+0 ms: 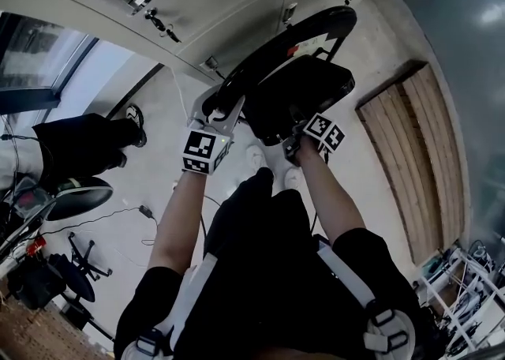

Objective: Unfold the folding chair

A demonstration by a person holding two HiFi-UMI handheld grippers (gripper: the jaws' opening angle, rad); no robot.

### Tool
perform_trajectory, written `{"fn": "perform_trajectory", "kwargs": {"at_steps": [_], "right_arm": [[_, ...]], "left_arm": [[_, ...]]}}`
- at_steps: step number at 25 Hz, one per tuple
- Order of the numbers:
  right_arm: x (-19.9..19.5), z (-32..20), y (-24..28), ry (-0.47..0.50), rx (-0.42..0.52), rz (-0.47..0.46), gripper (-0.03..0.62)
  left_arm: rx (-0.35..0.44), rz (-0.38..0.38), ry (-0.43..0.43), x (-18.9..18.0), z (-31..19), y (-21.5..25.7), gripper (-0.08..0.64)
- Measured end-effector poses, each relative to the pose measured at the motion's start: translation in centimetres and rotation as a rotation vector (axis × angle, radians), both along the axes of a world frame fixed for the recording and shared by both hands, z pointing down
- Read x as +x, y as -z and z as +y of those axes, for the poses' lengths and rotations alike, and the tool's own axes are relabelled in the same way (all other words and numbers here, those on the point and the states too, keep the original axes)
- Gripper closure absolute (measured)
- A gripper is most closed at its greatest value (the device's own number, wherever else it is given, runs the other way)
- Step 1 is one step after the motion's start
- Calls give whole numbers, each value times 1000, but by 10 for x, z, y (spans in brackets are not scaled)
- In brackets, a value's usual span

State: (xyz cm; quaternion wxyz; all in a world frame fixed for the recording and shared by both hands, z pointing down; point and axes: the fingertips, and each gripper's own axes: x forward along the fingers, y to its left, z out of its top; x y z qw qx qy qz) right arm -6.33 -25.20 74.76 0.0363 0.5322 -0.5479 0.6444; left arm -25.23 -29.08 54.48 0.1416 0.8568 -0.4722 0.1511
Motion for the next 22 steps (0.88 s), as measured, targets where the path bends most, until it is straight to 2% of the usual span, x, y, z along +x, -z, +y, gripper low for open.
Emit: {"fn": "perform_trajectory", "kwargs": {"at_steps": [7,10,17,22], "right_arm": [[20,21,-7,-38,22,-68,407],[31,35,-13,-36,21,-89,407],[49,59,-25,-32,44,-140,400],[69,81,-41,-73,27,-219,403]], "left_arm": [[-87,121,-17,19,17,-4,385],[-101,130,-7,25,25,-7,380],[-70,126,8,25,29,-7,380],[-90,172,-60,41,41,-14,380]]}}
